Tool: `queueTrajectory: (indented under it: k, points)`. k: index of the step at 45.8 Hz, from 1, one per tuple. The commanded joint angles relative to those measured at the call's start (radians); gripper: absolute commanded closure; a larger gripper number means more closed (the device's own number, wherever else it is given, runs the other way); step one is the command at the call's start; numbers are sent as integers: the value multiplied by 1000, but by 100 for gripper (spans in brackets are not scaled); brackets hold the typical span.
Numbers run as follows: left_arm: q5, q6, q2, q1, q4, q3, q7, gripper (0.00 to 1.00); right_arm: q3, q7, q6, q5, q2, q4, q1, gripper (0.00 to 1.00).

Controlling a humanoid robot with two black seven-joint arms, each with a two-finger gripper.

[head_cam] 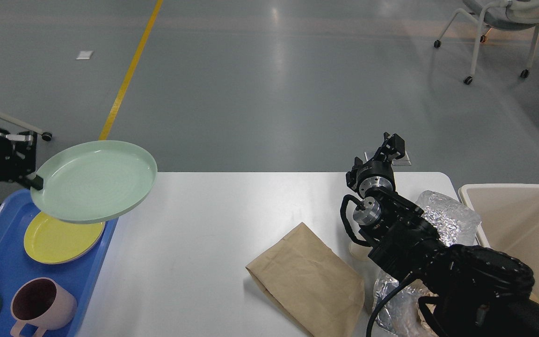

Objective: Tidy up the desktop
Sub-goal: 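Lift the green plate and carry it over the yellow plate, then lower the green plate onto the yellow plate and release it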

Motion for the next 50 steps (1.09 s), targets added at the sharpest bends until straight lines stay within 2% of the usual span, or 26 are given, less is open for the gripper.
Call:
queueTrajectory:
  k: [1, 6, 12, 27, 40, 50]
  points:
    - [-79, 167, 99, 176, 90, -32, -5, 97, 0, 0, 0, 0, 0, 0, 0, 0]
    - [-172, 267, 149, 346, 168, -116, -7, 96, 0, 0, 0, 0, 0, 0, 0, 0]
    - [-245, 333, 162, 561, 254, -268, -7, 96, 0, 0, 0, 0, 0, 0, 0, 0]
    - [-312, 376, 167, 983, 453, -587, -27, 96, 0, 0, 0, 0, 0, 0, 0, 0]
    - [-312, 526, 100, 1231, 558, -900, -17, 95, 0, 0, 0, 0, 0, 0, 0, 0]
    - [-312, 632, 17, 1302, 582, -985, -16, 92, 0, 0, 0, 0, 0, 0, 0, 0]
